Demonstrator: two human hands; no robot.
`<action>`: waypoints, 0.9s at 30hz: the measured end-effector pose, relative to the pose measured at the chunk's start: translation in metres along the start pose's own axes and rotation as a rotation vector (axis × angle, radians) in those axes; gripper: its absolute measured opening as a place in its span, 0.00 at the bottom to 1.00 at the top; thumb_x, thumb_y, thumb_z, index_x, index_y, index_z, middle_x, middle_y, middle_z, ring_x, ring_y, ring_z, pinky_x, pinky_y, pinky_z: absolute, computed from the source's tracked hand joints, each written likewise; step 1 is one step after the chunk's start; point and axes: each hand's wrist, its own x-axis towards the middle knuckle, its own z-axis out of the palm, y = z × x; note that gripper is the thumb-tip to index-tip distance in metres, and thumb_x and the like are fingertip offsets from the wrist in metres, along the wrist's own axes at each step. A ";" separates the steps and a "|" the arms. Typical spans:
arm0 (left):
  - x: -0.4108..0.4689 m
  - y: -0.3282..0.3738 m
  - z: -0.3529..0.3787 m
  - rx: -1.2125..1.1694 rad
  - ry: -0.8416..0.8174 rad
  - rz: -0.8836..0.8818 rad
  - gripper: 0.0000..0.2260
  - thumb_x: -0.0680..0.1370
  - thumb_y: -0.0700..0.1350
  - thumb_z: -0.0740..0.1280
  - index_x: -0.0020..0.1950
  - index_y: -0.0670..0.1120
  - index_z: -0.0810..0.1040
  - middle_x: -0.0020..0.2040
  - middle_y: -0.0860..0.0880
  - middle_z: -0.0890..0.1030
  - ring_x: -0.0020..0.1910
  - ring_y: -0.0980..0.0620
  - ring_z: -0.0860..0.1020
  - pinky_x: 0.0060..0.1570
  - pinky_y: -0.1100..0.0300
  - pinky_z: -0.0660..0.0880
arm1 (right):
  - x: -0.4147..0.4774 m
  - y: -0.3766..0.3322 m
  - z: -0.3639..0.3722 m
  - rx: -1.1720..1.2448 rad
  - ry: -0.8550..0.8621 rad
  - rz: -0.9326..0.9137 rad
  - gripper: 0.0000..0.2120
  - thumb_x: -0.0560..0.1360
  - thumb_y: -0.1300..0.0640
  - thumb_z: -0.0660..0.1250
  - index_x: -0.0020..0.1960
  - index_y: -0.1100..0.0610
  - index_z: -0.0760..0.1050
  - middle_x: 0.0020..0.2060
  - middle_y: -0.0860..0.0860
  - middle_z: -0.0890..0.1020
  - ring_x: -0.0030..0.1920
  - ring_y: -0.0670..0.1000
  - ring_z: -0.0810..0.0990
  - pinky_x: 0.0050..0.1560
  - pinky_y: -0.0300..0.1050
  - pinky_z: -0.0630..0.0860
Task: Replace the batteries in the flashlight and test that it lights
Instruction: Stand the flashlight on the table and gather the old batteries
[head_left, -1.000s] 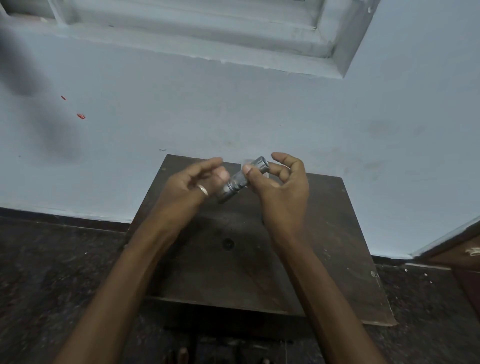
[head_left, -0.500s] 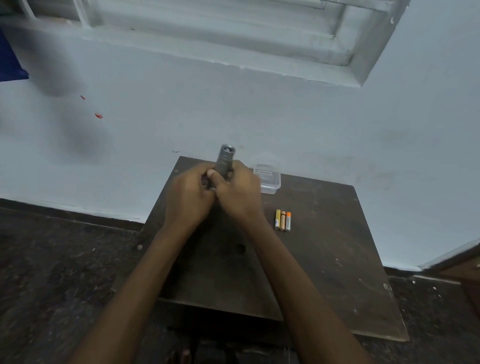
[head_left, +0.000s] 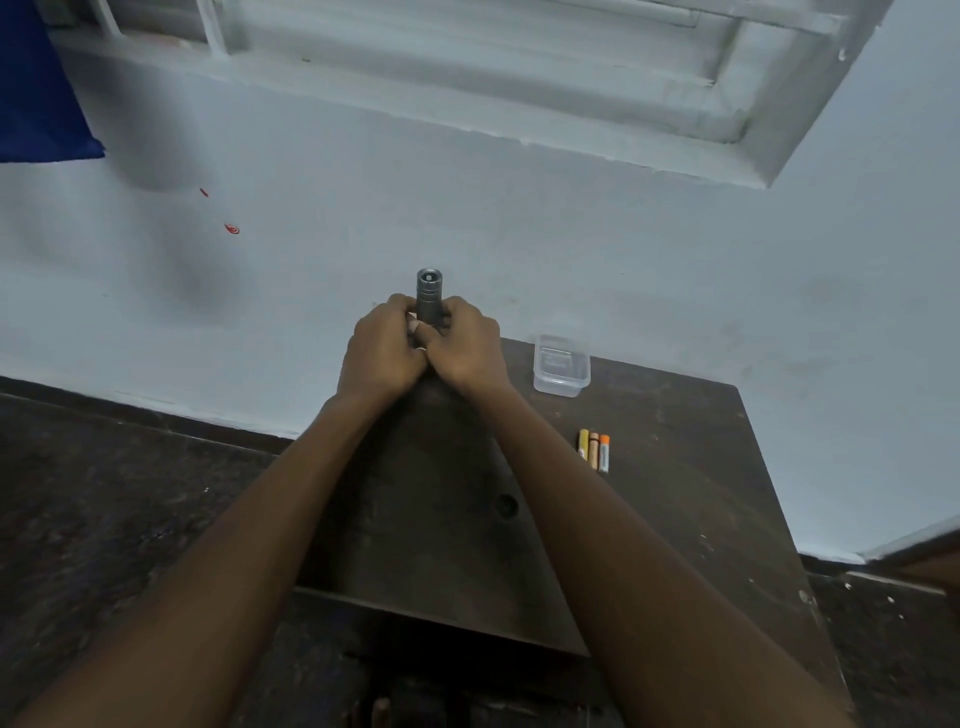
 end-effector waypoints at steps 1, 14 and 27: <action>-0.001 0.000 0.000 -0.011 -0.009 -0.018 0.19 0.72 0.43 0.68 0.63 0.46 0.74 0.53 0.47 0.81 0.54 0.45 0.79 0.53 0.49 0.77 | -0.003 0.000 -0.004 -0.015 -0.001 0.010 0.15 0.77 0.53 0.70 0.59 0.61 0.77 0.53 0.55 0.83 0.55 0.54 0.80 0.53 0.45 0.74; -0.095 0.065 0.045 -0.010 0.038 0.008 0.07 0.75 0.50 0.71 0.50 0.50 0.80 0.43 0.53 0.82 0.48 0.48 0.80 0.47 0.53 0.76 | -0.093 0.067 -0.120 -0.152 0.197 0.276 0.10 0.74 0.55 0.72 0.38 0.60 0.82 0.32 0.52 0.84 0.38 0.49 0.82 0.42 0.39 0.74; -0.106 0.096 0.083 0.013 -0.293 0.021 0.07 0.70 0.48 0.76 0.46 0.49 0.83 0.44 0.50 0.86 0.47 0.48 0.82 0.48 0.52 0.79 | -0.105 0.090 -0.131 -0.302 0.082 0.444 0.13 0.68 0.49 0.71 0.41 0.60 0.81 0.40 0.58 0.84 0.43 0.57 0.83 0.30 0.40 0.67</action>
